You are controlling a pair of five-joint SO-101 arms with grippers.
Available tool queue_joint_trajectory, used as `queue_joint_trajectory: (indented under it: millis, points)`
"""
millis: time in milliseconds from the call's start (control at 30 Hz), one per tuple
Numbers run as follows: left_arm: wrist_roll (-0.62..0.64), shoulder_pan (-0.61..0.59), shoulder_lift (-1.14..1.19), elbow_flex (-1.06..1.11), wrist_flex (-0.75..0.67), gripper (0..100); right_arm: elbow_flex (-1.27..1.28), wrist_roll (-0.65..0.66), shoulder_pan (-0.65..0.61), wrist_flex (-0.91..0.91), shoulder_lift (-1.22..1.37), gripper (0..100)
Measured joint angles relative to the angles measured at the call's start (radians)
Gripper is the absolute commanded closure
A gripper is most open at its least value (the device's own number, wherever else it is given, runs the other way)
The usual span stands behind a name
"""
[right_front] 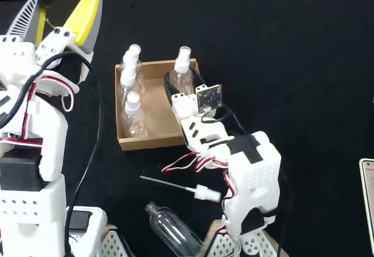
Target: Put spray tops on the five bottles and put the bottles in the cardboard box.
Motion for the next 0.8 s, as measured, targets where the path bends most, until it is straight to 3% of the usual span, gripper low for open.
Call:
queue_joint_trajectory:
  millis: [133,333,800]
  points:
    - [0.000,0.000,0.000,0.000,0.000,73,0.000,0.000,-0.009,0.000,0.000,97.2]
    - [0.000,0.000,0.000,0.000,0.000,73,0.000,0.005,-0.017,0.000,0.000,81.6]
    - [0.000,0.000,0.000,0.000,0.000,73,0.000,0.017,-0.041,-0.002,0.000,81.8]
